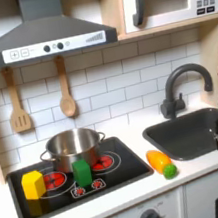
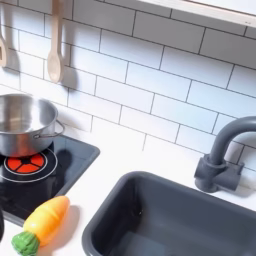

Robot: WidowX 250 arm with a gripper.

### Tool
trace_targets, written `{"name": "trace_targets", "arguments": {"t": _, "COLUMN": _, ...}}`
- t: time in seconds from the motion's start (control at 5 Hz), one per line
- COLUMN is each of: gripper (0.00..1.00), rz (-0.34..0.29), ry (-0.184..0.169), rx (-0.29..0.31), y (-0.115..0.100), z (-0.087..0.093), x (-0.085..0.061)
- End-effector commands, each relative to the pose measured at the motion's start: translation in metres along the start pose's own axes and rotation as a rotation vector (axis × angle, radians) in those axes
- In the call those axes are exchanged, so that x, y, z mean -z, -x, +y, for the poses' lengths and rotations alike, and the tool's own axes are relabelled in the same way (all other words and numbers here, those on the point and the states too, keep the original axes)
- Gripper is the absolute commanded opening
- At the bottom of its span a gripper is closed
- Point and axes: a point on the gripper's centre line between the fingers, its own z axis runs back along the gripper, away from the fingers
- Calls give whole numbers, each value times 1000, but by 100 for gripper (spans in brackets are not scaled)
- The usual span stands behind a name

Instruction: Reach green block

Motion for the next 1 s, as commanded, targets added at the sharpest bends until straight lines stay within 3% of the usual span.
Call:
{"name": "trace_targets", "arguments": {"t": 0.0, "gripper": 100, "rz": 2, "ry": 0, "rx": 0, "y": 0, "z": 0, "x": 0}}
{"name": "trace_targets", "arguments": {"t": 0.4, "gripper": 100, "rz": 13, "ry": -21, "rx": 9, "y": -15, "z": 10, "x": 6}}
{"name": "trace_targets", "arguments": {"t": 0.8, "gripper": 100, "rz": -6, "ry": -57, "rx": 12, "y": -39, "z": 35, "x": 6}}
